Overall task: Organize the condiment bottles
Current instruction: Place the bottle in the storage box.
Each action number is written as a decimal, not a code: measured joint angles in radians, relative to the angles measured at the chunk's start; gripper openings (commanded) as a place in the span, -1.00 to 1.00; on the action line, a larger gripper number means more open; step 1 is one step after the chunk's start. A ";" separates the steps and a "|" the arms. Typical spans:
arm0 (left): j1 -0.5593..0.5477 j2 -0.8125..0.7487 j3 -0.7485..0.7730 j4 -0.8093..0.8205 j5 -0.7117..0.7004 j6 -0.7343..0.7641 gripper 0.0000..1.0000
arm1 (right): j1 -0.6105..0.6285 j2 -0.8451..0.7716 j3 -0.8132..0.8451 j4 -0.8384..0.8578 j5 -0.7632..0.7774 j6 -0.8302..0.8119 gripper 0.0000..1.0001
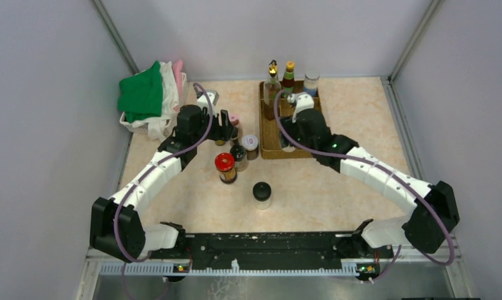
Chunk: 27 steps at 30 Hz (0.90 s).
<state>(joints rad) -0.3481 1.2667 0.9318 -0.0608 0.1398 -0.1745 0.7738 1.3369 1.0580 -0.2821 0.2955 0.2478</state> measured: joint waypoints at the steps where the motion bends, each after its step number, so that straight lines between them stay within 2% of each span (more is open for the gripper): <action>1: 0.000 0.000 0.000 0.000 0.000 -0.003 0.22 | -0.036 -0.010 0.012 0.005 0.006 -0.005 -1.00; 4: 0.000 0.000 -0.002 0.001 -0.003 -0.007 0.07 | -0.151 -0.006 0.031 0.039 0.023 -0.029 -1.00; 13: 0.000 0.000 -0.005 0.002 -0.008 -0.007 0.11 | -0.380 0.220 0.063 0.125 -0.025 -0.074 -1.00; 18: 0.000 0.006 -0.004 0.008 -0.007 -0.007 0.11 | -0.442 0.359 0.156 0.151 -0.053 -0.081 -1.00; 27: 0.000 0.035 -0.005 0.008 -0.006 -0.007 0.10 | -0.463 0.550 0.325 0.254 -0.072 -0.105 -1.00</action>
<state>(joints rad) -0.3481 1.3014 0.9272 -0.0528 0.1337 -0.1814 0.3107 1.8870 1.3827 -0.0280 0.2237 0.1425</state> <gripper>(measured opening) 0.552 0.654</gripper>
